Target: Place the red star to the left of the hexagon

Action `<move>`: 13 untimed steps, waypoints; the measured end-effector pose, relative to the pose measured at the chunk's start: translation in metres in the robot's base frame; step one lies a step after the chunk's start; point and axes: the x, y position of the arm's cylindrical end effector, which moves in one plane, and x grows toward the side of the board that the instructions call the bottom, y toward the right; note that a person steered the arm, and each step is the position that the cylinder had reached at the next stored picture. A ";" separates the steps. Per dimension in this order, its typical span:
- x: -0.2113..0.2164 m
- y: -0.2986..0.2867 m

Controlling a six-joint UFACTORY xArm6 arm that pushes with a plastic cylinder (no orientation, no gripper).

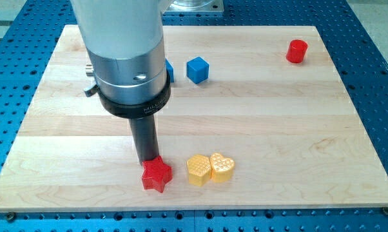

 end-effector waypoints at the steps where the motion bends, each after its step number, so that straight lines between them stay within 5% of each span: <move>1: -0.028 0.019; 2: -0.068 0.138; 3: -0.007 0.203; 4: 0.070 0.179; 6: 0.071 0.130; 8: 0.071 -0.004; 11: 0.042 -0.049; 13: 0.041 -0.013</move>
